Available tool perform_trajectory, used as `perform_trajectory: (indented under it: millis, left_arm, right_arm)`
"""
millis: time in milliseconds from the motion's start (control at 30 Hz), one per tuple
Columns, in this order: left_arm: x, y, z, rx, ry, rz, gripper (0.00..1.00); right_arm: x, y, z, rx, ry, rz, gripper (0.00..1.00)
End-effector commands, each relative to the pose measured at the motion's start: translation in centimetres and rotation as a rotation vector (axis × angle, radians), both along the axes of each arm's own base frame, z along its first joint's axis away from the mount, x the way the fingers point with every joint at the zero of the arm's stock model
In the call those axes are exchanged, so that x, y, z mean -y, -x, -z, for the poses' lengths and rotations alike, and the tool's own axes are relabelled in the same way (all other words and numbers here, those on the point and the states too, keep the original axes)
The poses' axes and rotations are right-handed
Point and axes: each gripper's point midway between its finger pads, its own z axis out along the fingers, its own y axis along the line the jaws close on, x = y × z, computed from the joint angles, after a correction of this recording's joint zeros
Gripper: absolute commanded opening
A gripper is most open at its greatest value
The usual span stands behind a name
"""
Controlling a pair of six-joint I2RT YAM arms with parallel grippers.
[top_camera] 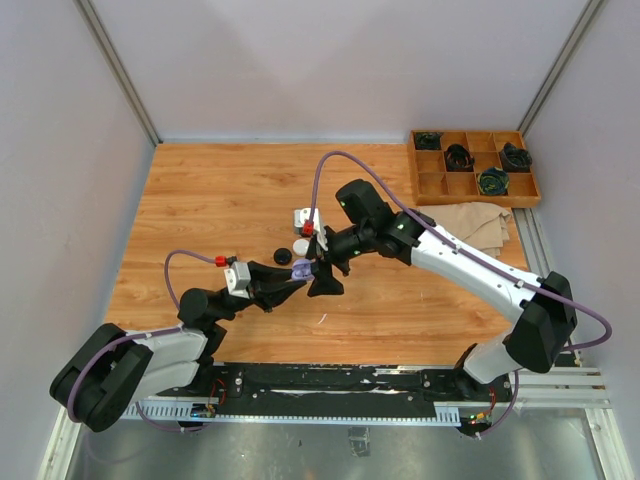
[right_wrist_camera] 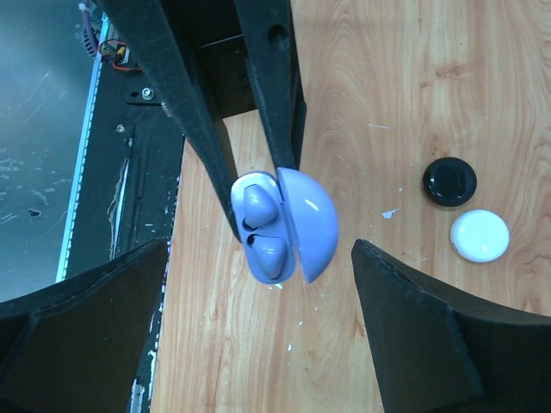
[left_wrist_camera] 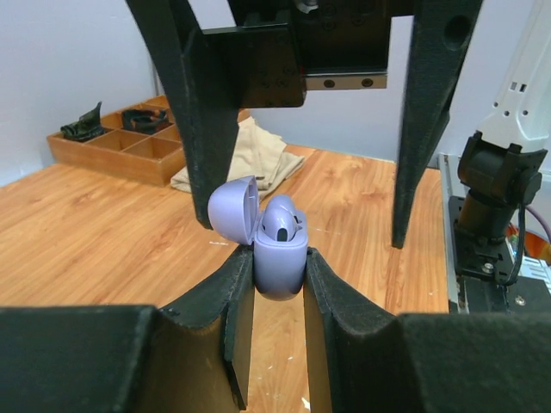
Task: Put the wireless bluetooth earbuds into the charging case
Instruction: Close the charging case.
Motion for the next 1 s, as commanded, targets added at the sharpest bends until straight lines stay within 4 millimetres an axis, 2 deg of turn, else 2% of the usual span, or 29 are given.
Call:
perform_trajectory:
  millis: [0,300,633,733,967]
  left_arm:
    - [-0.1,-1.0,-1.2,0.009,0.034,-0.043,0.00]
    - [-0.6,-2.8,-0.4,-0.058,0.027,-0.130,0.00]
    - [-0.7,-3.6,0.1,-0.091,0.015,-0.160,0.00]
    - [-0.7,-3.9,0.3,-0.106,0.013,-0.170,0.00]
    - [-1.0,-6.4,1.4,-0.240,0.003,-0.267,0.00]
  right_arm:
    - [-0.3,0.9,-1.3,0.011,-0.027,-0.060,0.89]
    - [0.6,0.2,-1.7,0.070,-0.012,-0.005,0.88]
    - [0.8,0.8,-2.2,0.067,-0.032,-0.027,0.88]
    - [1.4,-0.5,-1.9,0.108,0.001,0.056,0.88]
    - [4.6,-5.5,-1.1,0.210,0.084,0.439,0.90]
